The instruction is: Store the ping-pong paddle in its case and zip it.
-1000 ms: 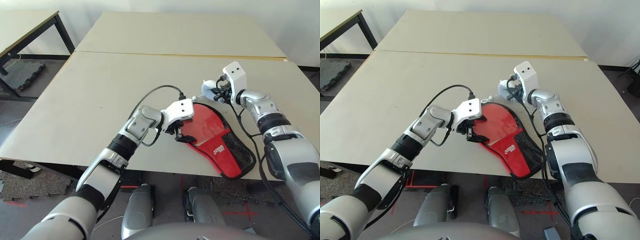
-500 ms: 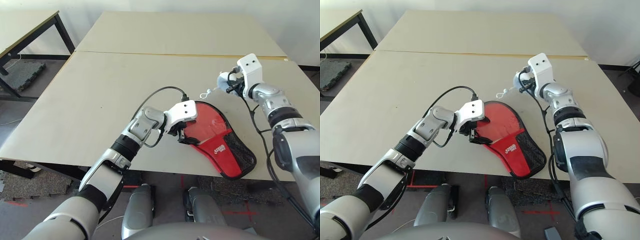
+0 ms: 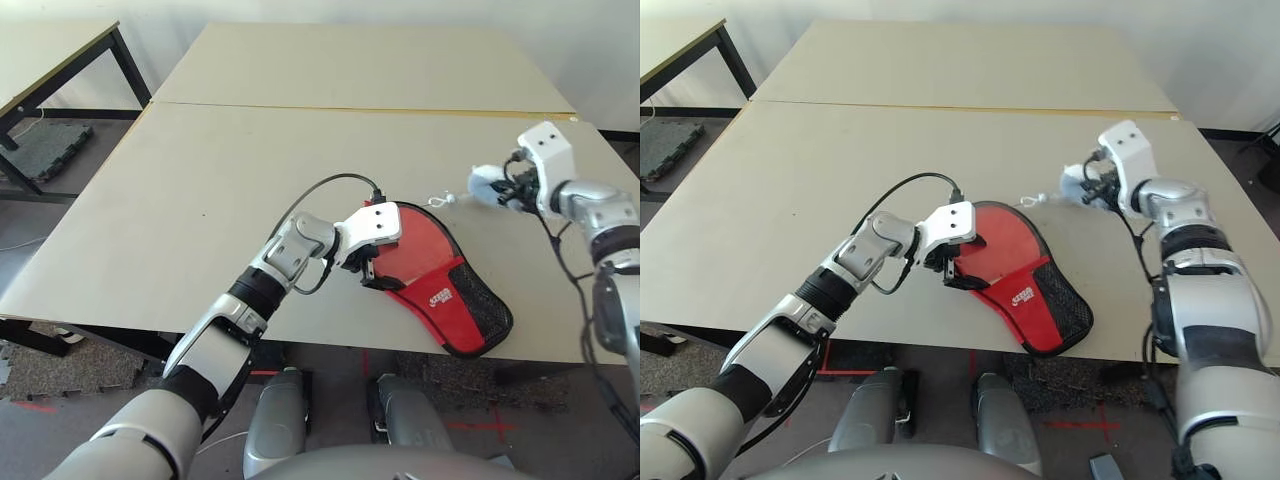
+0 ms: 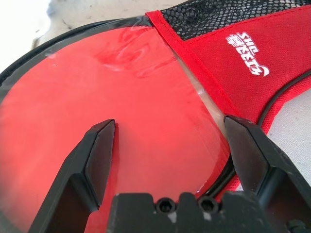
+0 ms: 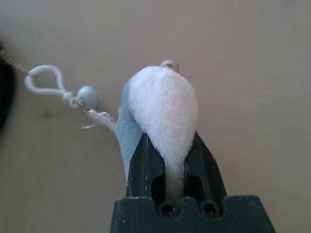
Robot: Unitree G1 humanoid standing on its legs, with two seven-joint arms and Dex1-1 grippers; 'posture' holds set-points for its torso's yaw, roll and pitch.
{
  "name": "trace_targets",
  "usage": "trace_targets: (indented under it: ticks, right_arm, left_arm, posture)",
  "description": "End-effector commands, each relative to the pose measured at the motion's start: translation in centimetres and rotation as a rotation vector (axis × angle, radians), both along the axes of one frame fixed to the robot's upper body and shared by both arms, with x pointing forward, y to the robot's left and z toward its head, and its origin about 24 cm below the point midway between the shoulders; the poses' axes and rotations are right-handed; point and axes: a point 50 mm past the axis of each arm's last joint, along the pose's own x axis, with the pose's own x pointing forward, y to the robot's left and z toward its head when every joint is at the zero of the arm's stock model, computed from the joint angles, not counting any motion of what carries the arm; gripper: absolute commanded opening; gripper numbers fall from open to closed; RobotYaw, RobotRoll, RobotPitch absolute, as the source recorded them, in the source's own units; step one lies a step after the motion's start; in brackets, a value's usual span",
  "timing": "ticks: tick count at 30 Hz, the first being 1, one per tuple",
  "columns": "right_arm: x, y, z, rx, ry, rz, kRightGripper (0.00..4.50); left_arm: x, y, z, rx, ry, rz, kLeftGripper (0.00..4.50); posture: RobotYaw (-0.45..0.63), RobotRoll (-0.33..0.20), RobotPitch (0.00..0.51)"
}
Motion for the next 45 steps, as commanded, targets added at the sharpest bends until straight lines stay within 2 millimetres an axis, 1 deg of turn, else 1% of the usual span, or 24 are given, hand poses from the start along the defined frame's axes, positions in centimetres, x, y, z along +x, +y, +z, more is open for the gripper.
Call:
trace_targets:
  ticks: [1, 5, 8, 12, 15, 21, 24, 27, 31, 33, 34, 35, 37, 40, 43, 45]
  right_arm:
    - [-1.4, -1.2, 0.7, -0.015, 0.078, 0.059, 0.1]
    - [-2.9, -1.7, 1.0, -0.014, 0.156, 0.13, 0.1]
    - [-4.3, -1.6, 1.1, 0.038, 0.234, 0.192, 0.1]
    - [-6.5, -0.7, 1.0, 0.123, 0.352, 0.295, 0.1]
    - [-7.6, -0.3, 0.9, 0.149, 0.415, 0.322, 0.1]
    - [-9.7, -0.5, 0.3, 0.114, 0.556, 0.333, 0.1]
    - [-10.7, -1.3, -0.1, 0.048, 0.623, 0.329, 0.1]
    - [-11.1, -2.0, -0.2, -0.005, 0.652, 0.317, 0.1]
    - [-11.0, -2.3, 0.1, -0.014, 0.644, 0.301, 0.1]
    - [-10.5, -2.4, 0.8, -0.024, 0.58, 0.289, 0.1]
    - [-10.2, -2.2, 1.4, 0.025, 0.549, 0.279, 0.1]
    - [-10.0, -2.0, 2.0, 0.082, 0.523, 0.276, 0.82]
    - [-9.7, -1.6, 3.2, 0.188, 0.477, 0.275, 1.48]
    - [-9.4, -1.7, 4.7, 0.313, 0.388, 0.249, 2.65]
    - [-8.8, -1.8, 5.8, 0.463, 0.276, 0.215, 3.77]
    - [-8.1, -1.8, 5.7, 0.511, 0.203, 0.18, 4.42]
  left_arm:
    - [-0.2, 0.1, -1.7, 0.075, 0.032, 0.001, 4.5]
    - [-0.1, 0.0, -1.7, 0.073, 0.031, -0.003, 4.5]
    - [0.0, 0.0, -1.7, 0.071, 0.031, -0.001, 4.5]
    - [0.0, 0.1, -1.8, 0.069, 0.032, 0.001, 4.5]
    - [0.1, 0.1, -1.8, 0.07, 0.031, 0.002, 4.5]
    - [0.2, 0.1, -1.7, 0.068, 0.028, 0.005, 4.5]
    - [0.2, 0.1, -1.7, 0.066, 0.03, 0.006, 4.5]
    - [0.2, 0.1, -1.8, 0.065, 0.032, 0.007, 4.5]
    - [0.2, 0.1, -1.7, 0.064, 0.033, 0.009, 4.5]
    - [0.4, 0.3, -1.6, 0.058, 0.034, 0.021, 4.5]
    - [0.4, 0.4, -1.5, 0.055, 0.034, 0.027, 4.5]
    - [0.5, 0.5, -1.4, 0.052, 0.034, 0.031, 4.5]
    - [0.6, 0.9, -1.2, 0.042, 0.032, 0.041, 4.5]
    - [0.7, 1.6, -0.3, 0.023, 0.033, 0.051, 4.5]
    - [0.7, 2.2, 1.6, -0.058, 0.069, 0.071, 4.5]
    - [0.7, 3.0, 3.0, -0.113, 0.08, 0.104, 4.5]
  posture:
    - [-0.05, 0.0, 0.09]
    - [-0.06, 0.0, 0.093]
    - [-0.06, 0.0, 0.093]
    - [-0.07, 0.0, 0.098]
    - [-0.07, 0.0, 0.096]
    - [-0.07, 0.0, 0.098]
    - [-0.07, 0.0, 0.1]
    - [-0.07, 0.0, 0.101]
    - [-0.07, 0.0, 0.103]
    - [-0.06, 0.0, 0.104]
    - [-0.06, 0.0, 0.104]
    - [-0.06, 0.0, 0.104]
    - [-0.06, 0.0, 0.102]
    - [-0.05, 0.0, 0.093]
    - [-0.04, 0.0, 0.087]
    - [-0.03, 0.0, 0.085]
